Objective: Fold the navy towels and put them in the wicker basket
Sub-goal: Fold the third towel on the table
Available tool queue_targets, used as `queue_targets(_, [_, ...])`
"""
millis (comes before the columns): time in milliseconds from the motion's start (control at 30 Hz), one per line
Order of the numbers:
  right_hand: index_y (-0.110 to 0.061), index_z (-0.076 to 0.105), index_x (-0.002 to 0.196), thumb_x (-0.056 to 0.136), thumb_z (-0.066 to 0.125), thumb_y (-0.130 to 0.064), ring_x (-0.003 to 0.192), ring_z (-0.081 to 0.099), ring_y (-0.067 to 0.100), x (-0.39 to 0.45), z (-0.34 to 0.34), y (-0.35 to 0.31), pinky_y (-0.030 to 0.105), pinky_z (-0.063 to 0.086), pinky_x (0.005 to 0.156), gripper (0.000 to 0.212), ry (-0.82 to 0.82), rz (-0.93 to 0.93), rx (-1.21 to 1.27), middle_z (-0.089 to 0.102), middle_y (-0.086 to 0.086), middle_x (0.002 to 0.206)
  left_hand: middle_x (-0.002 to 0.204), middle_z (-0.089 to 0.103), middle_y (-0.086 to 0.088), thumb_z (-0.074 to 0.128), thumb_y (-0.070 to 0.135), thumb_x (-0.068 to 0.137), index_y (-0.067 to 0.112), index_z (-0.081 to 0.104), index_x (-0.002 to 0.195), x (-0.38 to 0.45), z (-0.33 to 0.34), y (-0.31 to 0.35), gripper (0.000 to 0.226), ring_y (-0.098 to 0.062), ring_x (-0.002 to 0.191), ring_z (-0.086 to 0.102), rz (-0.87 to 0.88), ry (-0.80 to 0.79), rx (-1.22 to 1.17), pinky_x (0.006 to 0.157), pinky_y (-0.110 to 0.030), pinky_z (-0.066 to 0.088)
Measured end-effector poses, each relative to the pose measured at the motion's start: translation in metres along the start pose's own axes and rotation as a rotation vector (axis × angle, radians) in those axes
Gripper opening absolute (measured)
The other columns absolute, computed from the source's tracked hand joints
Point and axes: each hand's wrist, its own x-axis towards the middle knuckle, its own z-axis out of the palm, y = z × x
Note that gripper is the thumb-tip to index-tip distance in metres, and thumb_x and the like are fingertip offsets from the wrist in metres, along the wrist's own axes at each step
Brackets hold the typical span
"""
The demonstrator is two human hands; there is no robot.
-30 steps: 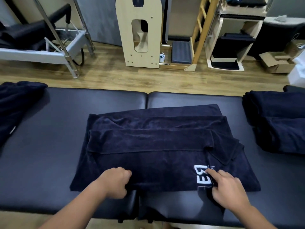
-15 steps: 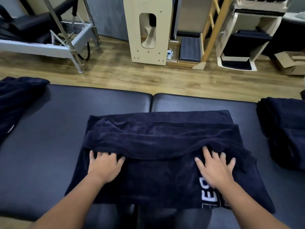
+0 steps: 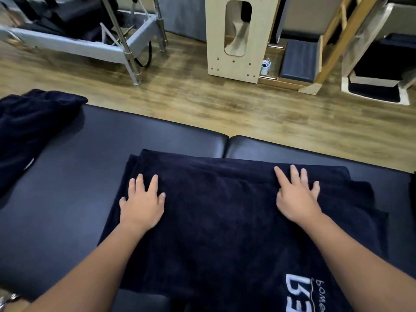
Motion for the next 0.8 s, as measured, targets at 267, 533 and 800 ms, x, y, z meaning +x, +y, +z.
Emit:
queue_targets(267, [-0.026, 0.028, 0.155, 0.104, 0.034, -0.025, 0.155, -0.007, 0.025, 0.008, 0.019, -0.143, 0.057, 0.003, 0.122, 0.051, 0.003, -0.471, 0.019, 0.007, 0.003, 0.168, 0.139, 0.046, -0.017, 0.065, 0.027, 0.092, 0.011, 0.049, 0.142, -0.035, 0.011, -0.046, 0.055, -0.038, 0.119, 0.049, -0.056, 0.178, -0.055, 0.083, -0.051, 0.052])
queue_targets(533, [-0.012, 0.055, 0.101, 0.104, 0.045, -0.038, 0.097, 0.059, 0.037, 0.047, 0.004, -0.23, 0.039, 0.039, 0.072, 0.027, 0.234, -0.296, 0.267, 0.061, 0.01, 0.104, 0.098, 0.053, 0.003, 0.051, 0.056, 0.097, 0.018, 0.055, 0.099, -0.074, 0.014, -0.105, 0.039, -0.026, 0.106, 0.052, -0.275, 0.042, -0.173, 0.087, -0.043, 0.049])
queue_targets(800, [-0.022, 0.06, 0.116, 0.1, 0.049, -0.05, 0.109, 0.054, 0.032, 0.049, 0.007, -0.302, 0.047, 0.042, 0.088, 0.035, 0.13, -0.565, -0.054, 0.061, 0.004, 0.113, 0.075, 0.064, 0.012, 0.066, 0.052, 0.091, 0.033, 0.054, 0.087, -0.096, 0.016, -0.138, 0.023, -0.016, 0.084, 0.063, -0.301, 0.028, -0.6, 0.087, -0.039, 0.048])
